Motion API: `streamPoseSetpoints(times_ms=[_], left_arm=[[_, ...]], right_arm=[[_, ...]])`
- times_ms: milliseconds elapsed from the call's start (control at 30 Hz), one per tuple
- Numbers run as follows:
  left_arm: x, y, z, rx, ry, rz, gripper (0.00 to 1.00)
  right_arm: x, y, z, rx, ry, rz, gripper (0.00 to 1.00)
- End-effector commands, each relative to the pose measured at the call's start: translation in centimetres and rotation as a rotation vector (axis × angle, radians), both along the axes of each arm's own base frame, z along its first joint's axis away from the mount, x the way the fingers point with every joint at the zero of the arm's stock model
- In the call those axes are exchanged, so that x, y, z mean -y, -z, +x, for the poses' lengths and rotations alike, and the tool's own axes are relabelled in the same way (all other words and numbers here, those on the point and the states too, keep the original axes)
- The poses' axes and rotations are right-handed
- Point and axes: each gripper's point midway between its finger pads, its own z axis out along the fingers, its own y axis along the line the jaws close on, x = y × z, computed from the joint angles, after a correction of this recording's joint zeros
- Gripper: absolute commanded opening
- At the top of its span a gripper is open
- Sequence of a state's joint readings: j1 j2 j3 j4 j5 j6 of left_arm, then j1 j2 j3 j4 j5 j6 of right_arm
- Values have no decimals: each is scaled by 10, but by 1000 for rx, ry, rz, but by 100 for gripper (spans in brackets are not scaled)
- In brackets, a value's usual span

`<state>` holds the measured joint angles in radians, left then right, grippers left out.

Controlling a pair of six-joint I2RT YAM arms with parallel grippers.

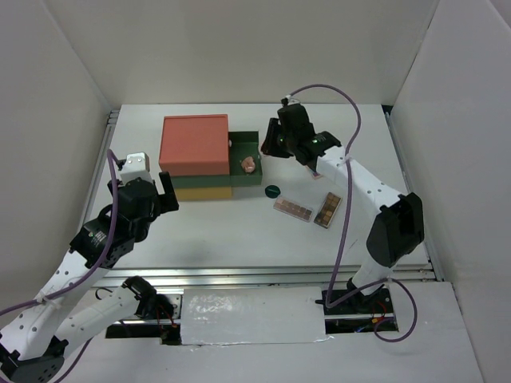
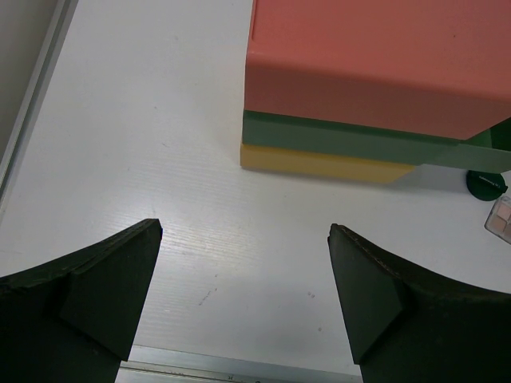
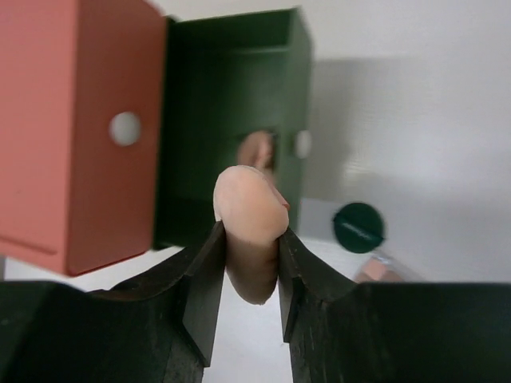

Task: Organize the makeup

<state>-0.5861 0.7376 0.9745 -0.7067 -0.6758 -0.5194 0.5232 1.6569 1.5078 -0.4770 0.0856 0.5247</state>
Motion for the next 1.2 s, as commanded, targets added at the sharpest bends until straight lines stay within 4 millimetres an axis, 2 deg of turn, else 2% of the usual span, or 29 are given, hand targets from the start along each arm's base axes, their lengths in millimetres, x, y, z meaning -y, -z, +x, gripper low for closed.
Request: streamPoseSetpoints(times_ms=[0,33,133,233,267,333,367,433,467,500,567,600,633,667,700,767,833,867,900,1000,1033,1067,1133,1167], left_arm=[[0,-1,2,12,-1,13,99],[-1,-1,2,10,-2,14,99],[-1,-1,2,10,-4,14,99],[-1,-1,1,13,-2,12,99],[-1,-2,1,14,-2,12,99],[0,-1,2,12,1,11,99],[0,-1,2,10,2,13,99],[1,-1,2,11,6,13,99],[1,-2,2,12,7,11,99],[1,-2,2,13,6,11,99],[0,-3,2,18,4,8,99],[0,-3,1,19,6,8,99],[0,-4,1,21,4,6,99],[1,-5,1,24,8,2,99],[0,-4,1,22,9,4,99],[1,-3,1,18,10,6,99],[1,-2,2,15,10,7,99],[2,-2,2,12,13,8,99],[2,-2,2,12,15,9,99],[3,-1,2,10,14,9,99],[2,-1,2,10,12,11,99],[2,0,2,8,13,11,100],[2,0,2,9,11,11,99],[2,0,3,8,11,11,99]], right_arm=[[-38,-7,-3,10,-109,39,39],[-45,-14,-1,22,-120,48,40],[-62,-8,2,4,-145,51,46],[-70,-6,8,-5,-143,57,67],[-69,-8,8,-1,-138,61,83],[-67,-12,6,13,-134,67,86],[-59,-21,7,39,-104,60,92],[-37,-20,9,58,-28,11,100],[-25,-31,6,82,12,14,100],[-11,-14,1,55,47,-18,100],[13,-18,-2,95,117,-8,100],[24,7,-10,56,130,-35,100],[31,12,-10,50,160,-17,100],[47,17,-10,42,206,-17,100],[55,39,-16,8,224,-26,99],[69,57,-16,-14,255,-33,93],[69,77,-18,-57,220,-44,82],[69,94,-16,-95,207,-70,78],[66,96,-13,-104,190,-79,70],[59,117,-3,-150,122,-150,65],[56,133,-2,-189,102,-168,64],[52,131,6,-185,88,-168,63],[44,146,5,-229,23,-176,60],[40,146,6,-240,4,-176,59]])
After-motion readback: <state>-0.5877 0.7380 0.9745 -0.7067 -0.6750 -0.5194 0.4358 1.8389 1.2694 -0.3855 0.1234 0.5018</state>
